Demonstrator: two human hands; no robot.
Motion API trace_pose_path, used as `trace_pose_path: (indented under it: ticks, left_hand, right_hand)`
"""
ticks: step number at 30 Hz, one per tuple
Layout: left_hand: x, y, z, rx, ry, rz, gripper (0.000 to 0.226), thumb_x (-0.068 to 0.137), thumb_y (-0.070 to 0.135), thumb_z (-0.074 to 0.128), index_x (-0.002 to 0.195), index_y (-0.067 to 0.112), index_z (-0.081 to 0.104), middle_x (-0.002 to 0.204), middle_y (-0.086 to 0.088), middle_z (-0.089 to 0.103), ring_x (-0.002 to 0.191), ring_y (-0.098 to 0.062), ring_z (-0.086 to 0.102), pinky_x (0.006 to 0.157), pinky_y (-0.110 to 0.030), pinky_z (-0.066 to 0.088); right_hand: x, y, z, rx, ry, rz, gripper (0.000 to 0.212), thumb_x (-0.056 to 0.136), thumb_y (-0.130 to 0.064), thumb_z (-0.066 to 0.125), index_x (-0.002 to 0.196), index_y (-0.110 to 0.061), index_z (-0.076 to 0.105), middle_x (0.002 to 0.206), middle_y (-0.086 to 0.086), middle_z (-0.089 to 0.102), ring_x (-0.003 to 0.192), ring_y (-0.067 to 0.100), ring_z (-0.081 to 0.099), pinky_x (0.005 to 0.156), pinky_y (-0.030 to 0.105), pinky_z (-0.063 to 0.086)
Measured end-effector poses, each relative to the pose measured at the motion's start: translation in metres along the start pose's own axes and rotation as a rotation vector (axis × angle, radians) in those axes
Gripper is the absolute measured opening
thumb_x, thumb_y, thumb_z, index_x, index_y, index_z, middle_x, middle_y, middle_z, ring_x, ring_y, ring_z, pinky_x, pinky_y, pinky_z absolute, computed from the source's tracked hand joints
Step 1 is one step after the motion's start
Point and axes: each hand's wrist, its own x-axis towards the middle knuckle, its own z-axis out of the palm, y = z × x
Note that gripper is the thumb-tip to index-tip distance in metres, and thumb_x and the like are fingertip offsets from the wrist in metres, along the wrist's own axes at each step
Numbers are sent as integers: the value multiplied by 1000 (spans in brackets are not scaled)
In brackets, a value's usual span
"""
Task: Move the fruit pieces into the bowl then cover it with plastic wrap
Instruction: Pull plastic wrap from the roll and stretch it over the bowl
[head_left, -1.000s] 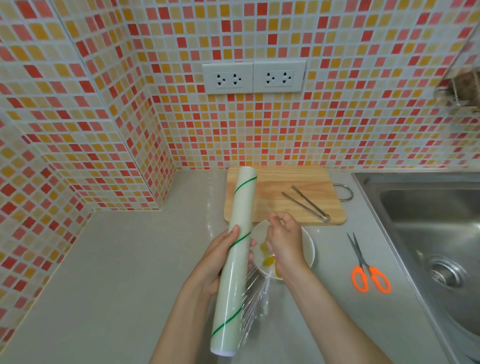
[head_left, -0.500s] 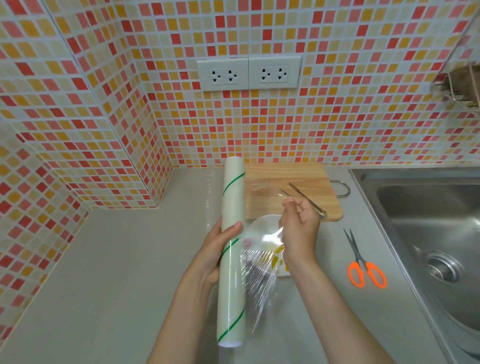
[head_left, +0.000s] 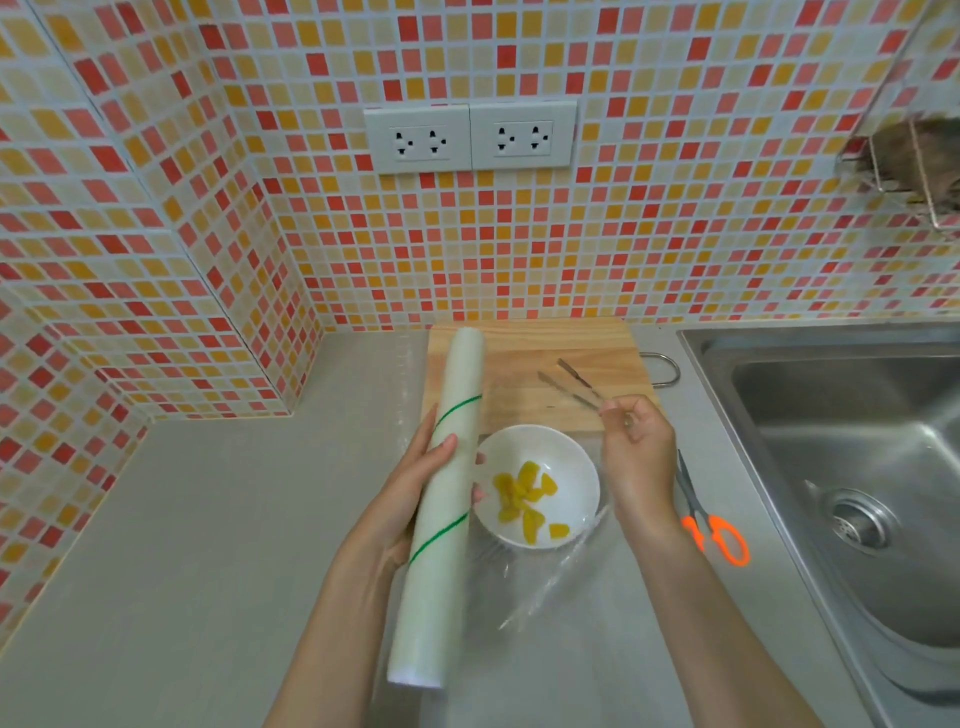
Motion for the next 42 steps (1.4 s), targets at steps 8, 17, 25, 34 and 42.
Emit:
trace_pose_path:
  ticks: [8, 17, 25, 34, 42]
  left_hand:
    - [12, -2, -5, 147, 24, 143, 72, 77, 25, 69, 122, 68, 34, 112, 24, 66, 95, -26, 71, 64, -34, 57]
    - [34, -25, -20, 933, 340, 408, 54, 97, 26, 43, 147, 34, 23, 131, -9, 50, 130, -18, 42, 110, -27, 30]
    - [42, -54, -28, 1086, 452, 235, 51, 96, 42, 35, 142, 53, 16, 105, -6, 44, 79, -8, 48, 80, -25, 38]
    - [41, -56, -6, 1295, 563, 182, 50, 95, 44, 29, 142, 53, 14, 104, 1, 29, 66, -28, 46, 65, -33, 40]
    - [41, -56, -5, 1335, 567, 157, 49, 95, 44, 27, 142, 51, 15, 104, 0, 27, 67, -29, 44, 66, -35, 39]
  right_hand:
    - [22, 19, -12, -130, 27, -15, 16, 90, -16, 51, 75, -15, 54, 48, -7, 36, 44, 11, 34, 48, 28, 28]
    - [31, 50, -10, -319, 13, 35, 16, 91, -12, 50, 88, -3, 62, 73, 9, 58, 69, 26, 51, 63, 28, 34]
    - [28, 86, 5, -407, -61, 157, 18, 90, -5, 46, 83, 3, 60, 81, 16, 62, 79, 30, 56, 63, 28, 30]
    - [27, 87, 11, -430, -75, 124, 16, 91, -12, 49, 87, 0, 59, 85, 21, 68, 71, 28, 55, 60, 31, 35]
    - [26, 85, 10, -458, -107, 101, 13, 90, -14, 51, 94, -4, 58, 92, 20, 68, 84, 37, 62, 64, 34, 40]
